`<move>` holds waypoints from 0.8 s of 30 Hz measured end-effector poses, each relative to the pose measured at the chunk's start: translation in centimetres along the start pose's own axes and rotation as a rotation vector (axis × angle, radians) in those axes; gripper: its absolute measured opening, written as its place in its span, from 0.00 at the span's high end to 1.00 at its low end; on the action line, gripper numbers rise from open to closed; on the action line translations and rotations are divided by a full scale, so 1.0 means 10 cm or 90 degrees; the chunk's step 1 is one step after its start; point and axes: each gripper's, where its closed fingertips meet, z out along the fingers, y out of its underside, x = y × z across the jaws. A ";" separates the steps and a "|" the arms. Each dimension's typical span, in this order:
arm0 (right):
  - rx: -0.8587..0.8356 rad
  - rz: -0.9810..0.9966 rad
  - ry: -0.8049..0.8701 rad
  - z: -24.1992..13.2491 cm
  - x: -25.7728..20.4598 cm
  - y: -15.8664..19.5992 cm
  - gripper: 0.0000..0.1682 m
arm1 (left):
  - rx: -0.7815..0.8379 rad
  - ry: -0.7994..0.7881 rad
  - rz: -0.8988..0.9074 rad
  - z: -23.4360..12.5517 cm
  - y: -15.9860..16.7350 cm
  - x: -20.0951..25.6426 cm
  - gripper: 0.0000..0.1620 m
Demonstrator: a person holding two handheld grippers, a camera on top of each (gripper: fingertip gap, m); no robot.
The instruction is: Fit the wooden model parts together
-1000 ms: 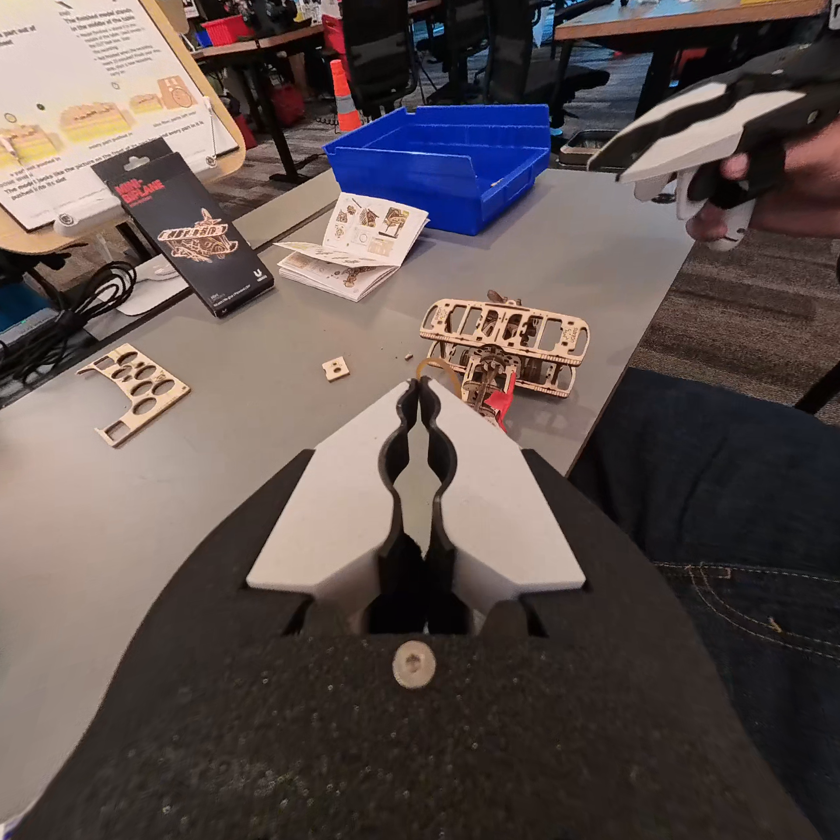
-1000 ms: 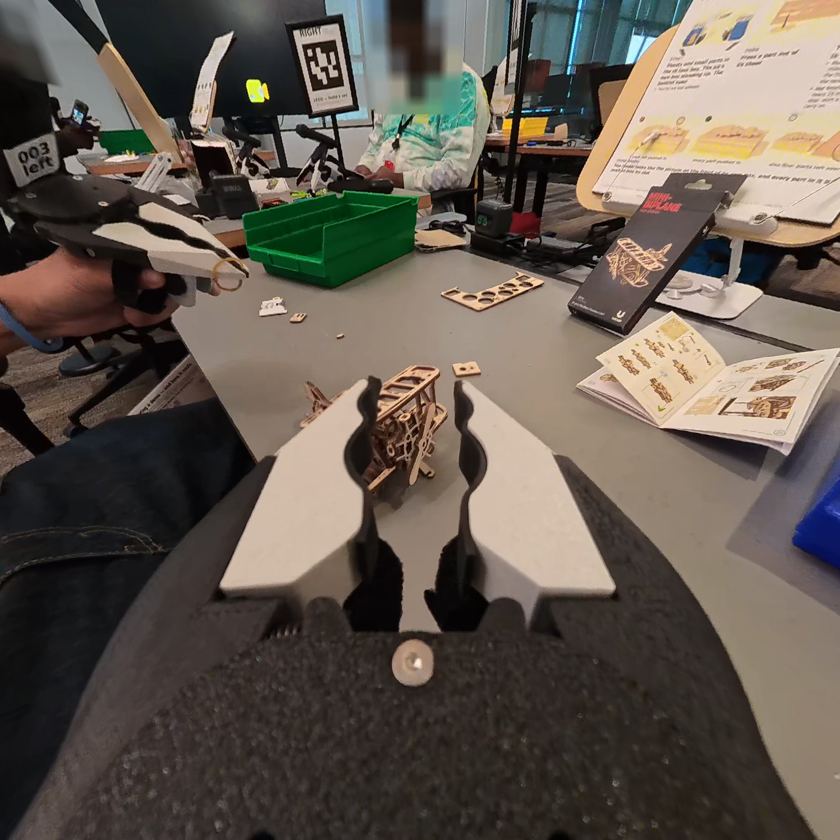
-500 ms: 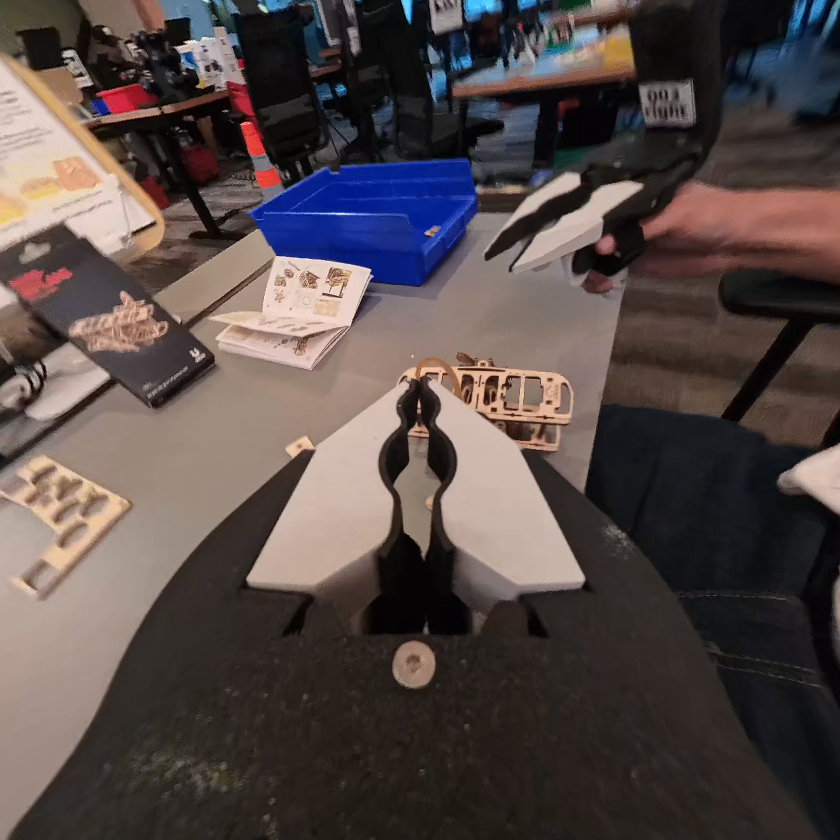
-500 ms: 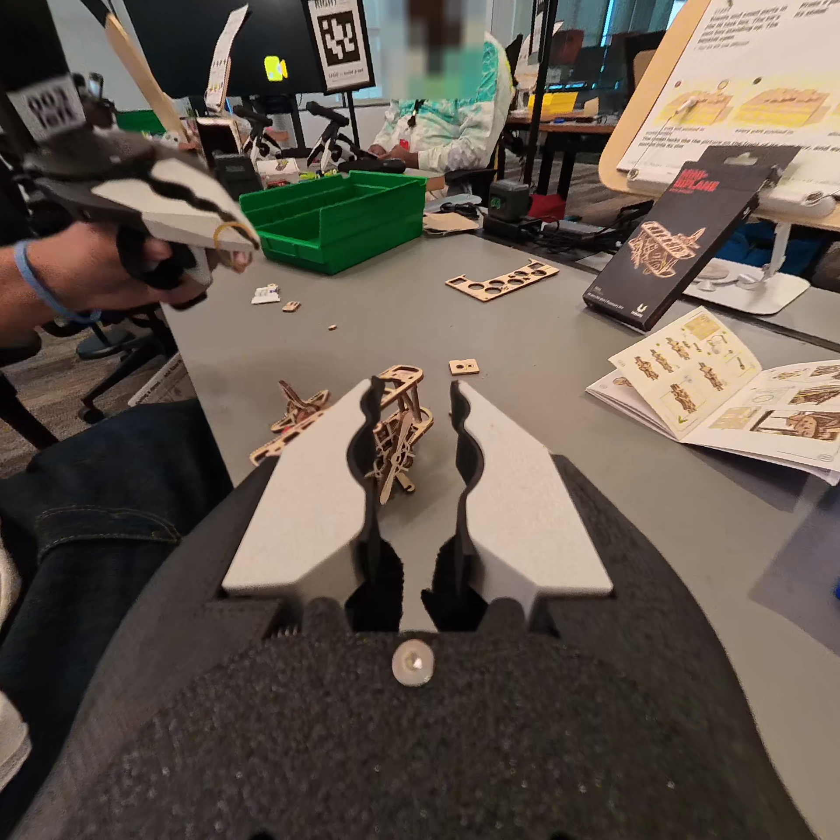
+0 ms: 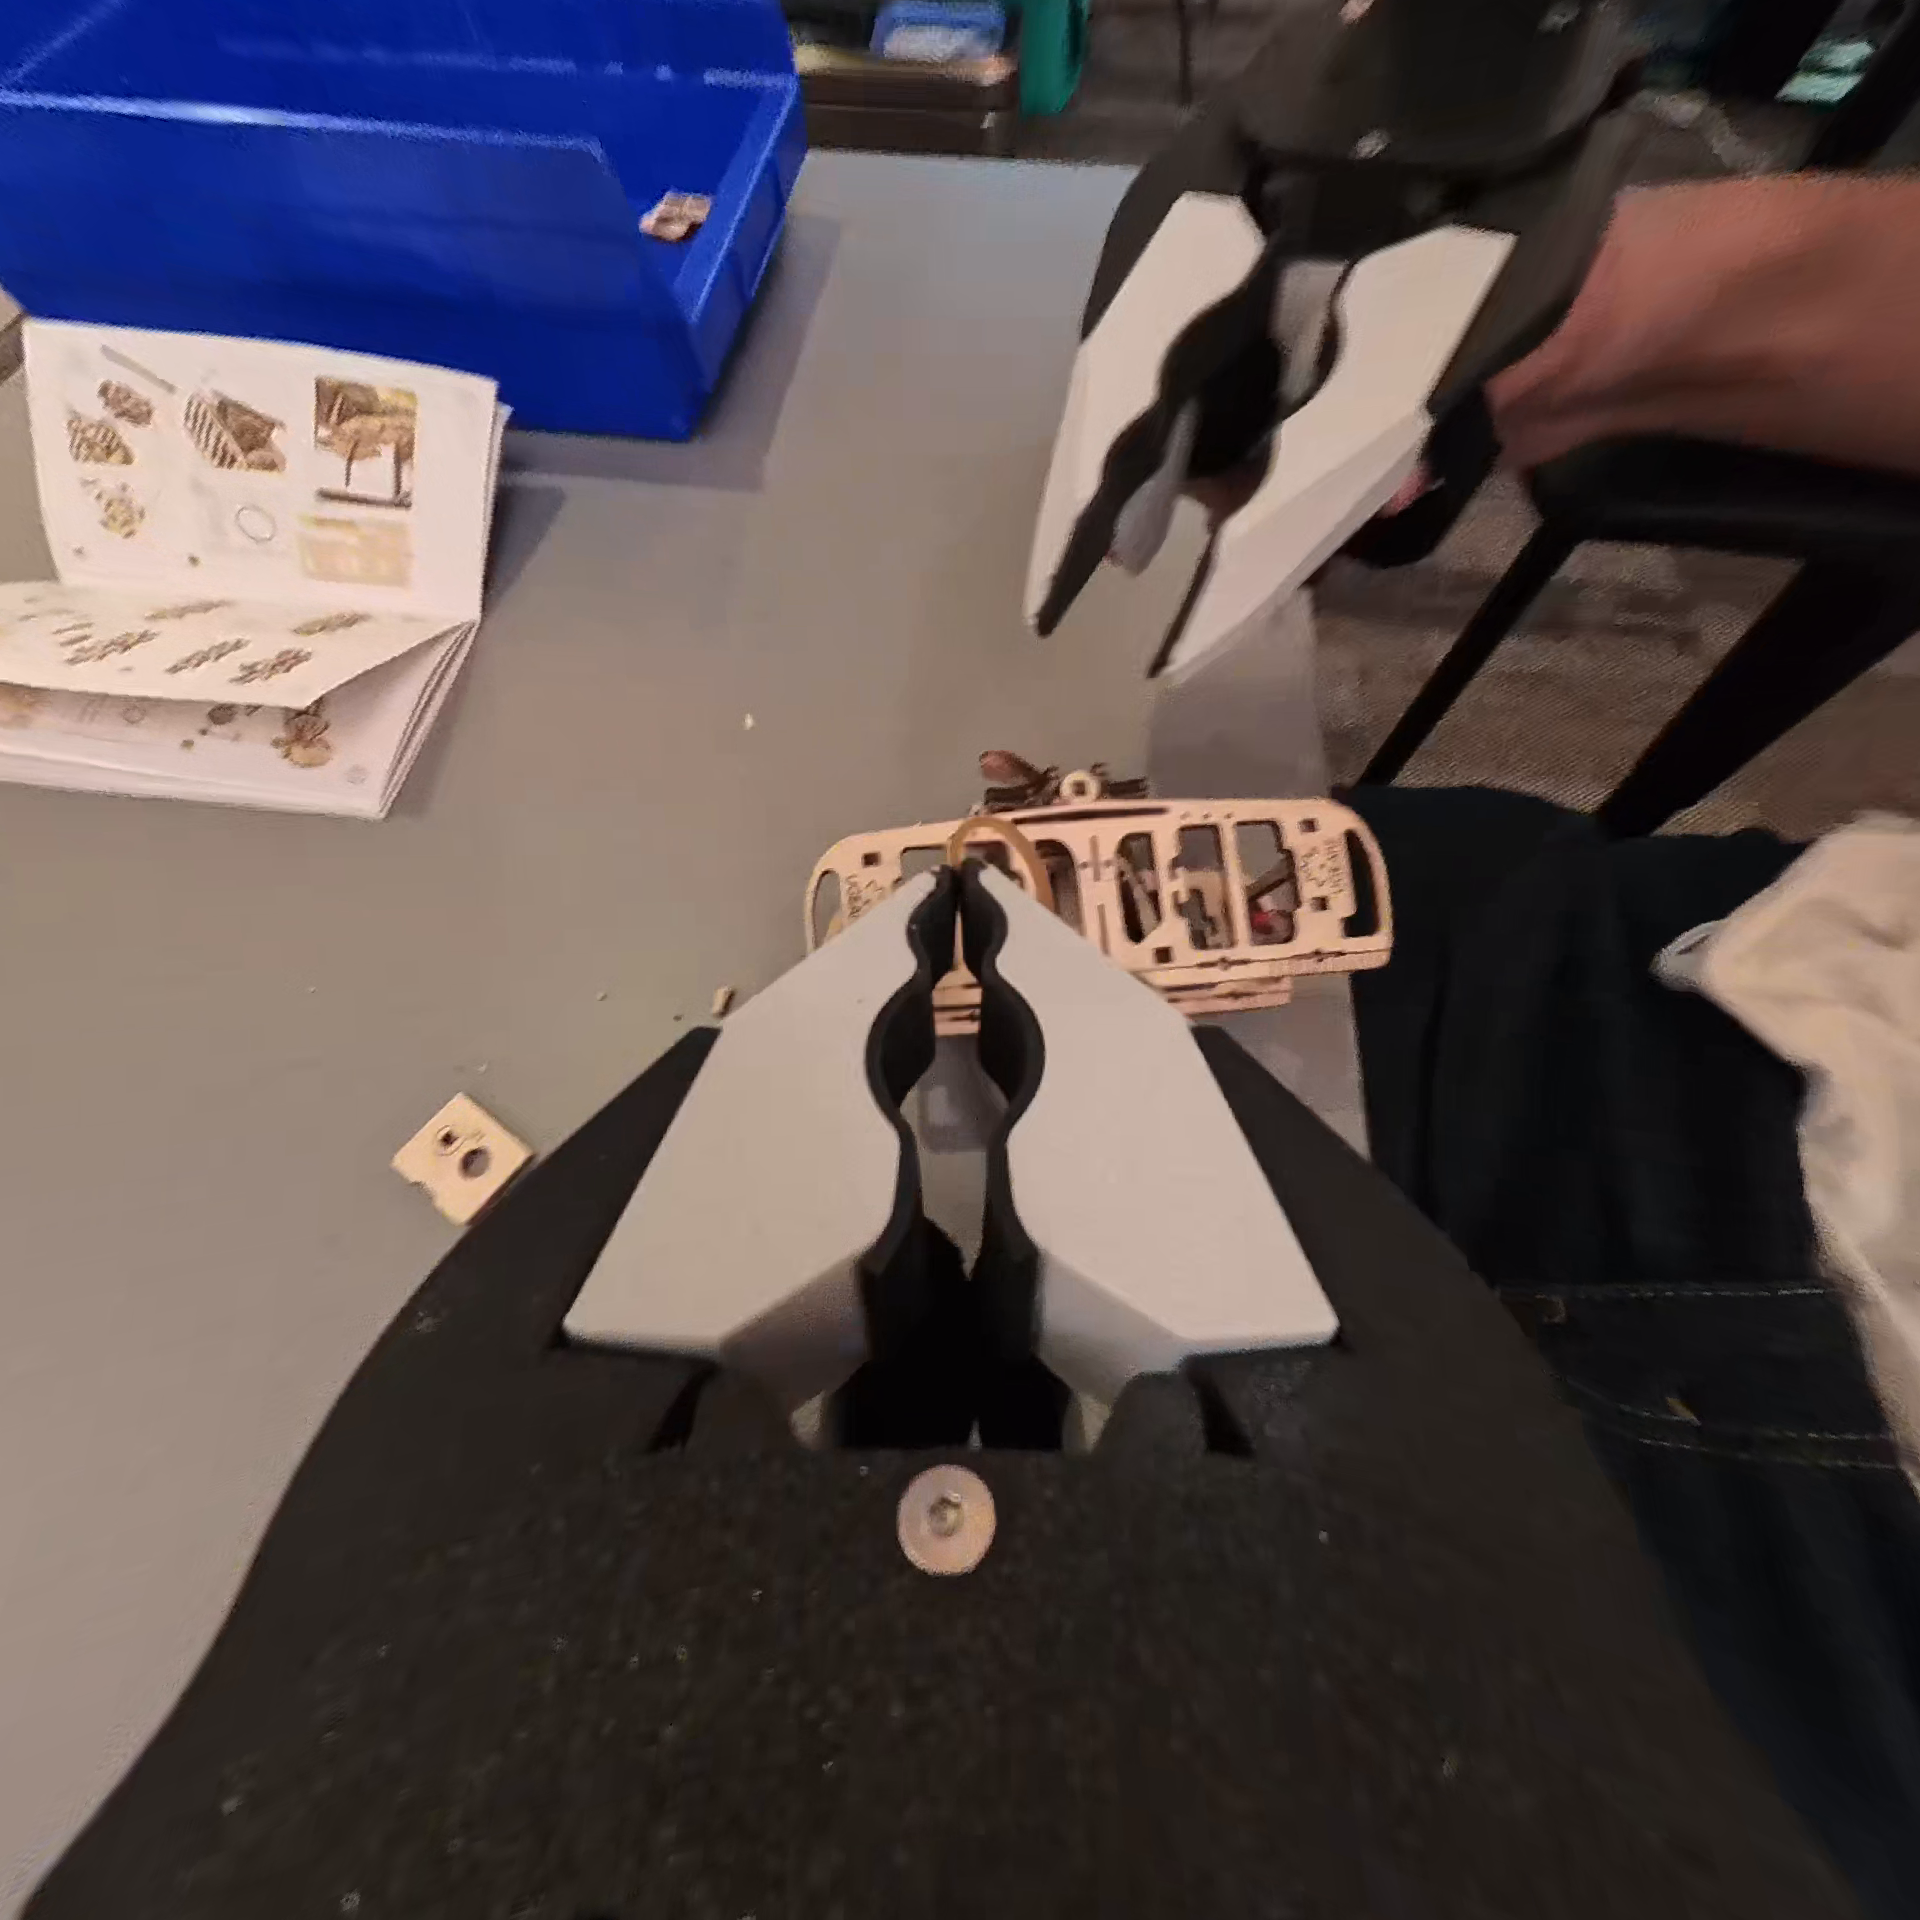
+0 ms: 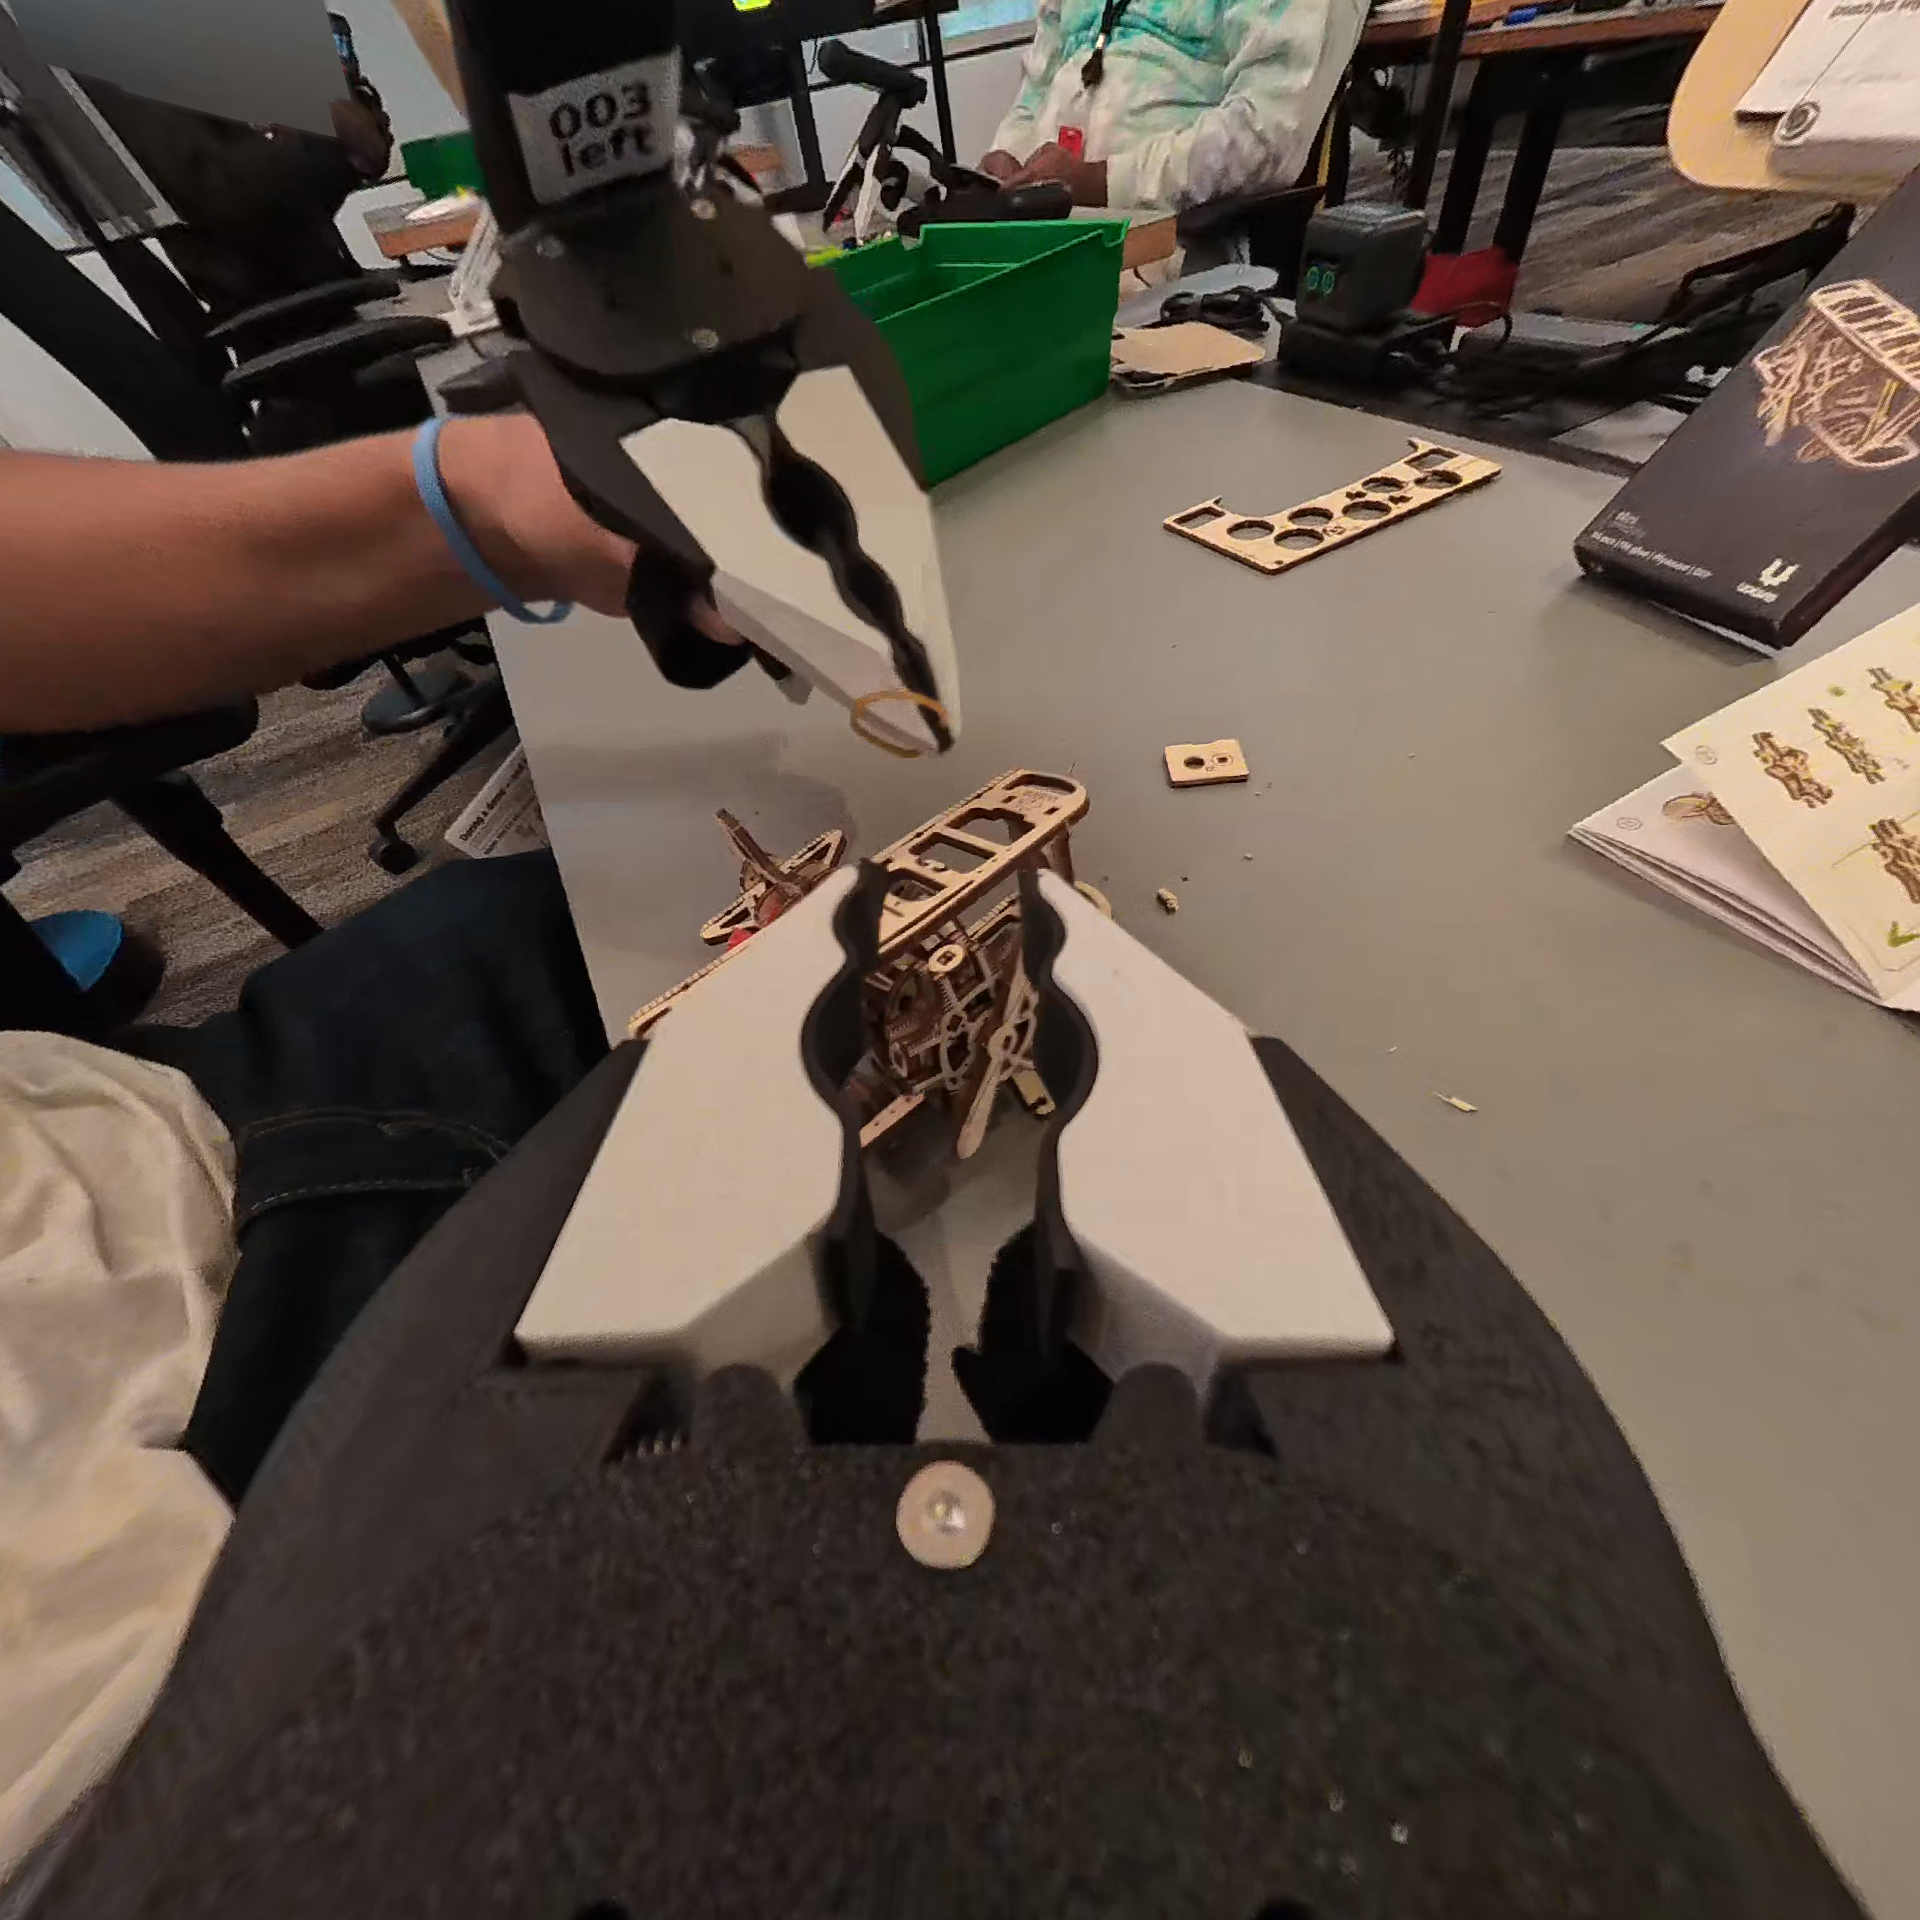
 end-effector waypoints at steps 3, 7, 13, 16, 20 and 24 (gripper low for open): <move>0.016 0.035 -0.003 -0.03 0.04 -0.05 0.85 | -0.006 0.002 0.016 0.00 0.02 0.05 1.00; 0.054 0.046 -0.048 0.03 -0.07 -0.17 0.85 | -0.011 -0.015 0.055 0.04 -0.04 0.08 1.00; 0.012 0.091 -0.106 0.27 -0.18 -0.20 0.86 | 0.026 -0.093 0.103 0.01 -0.19 0.03 1.00; 0.025 0.138 -0.114 0.32 -0.19 -0.26 0.86 | 0.040 -0.125 0.137 0.02 -0.22 0.04 1.00; 0.050 0.260 -0.159 0.31 -0.17 -0.30 0.90 | 0.047 -0.167 0.192 0.00 -0.24 0.05 1.00; 0.027 0.315 -0.175 0.29 -0.17 -0.24 1.00 | 0.036 -0.179 0.232 0.03 -0.23 0.12 1.00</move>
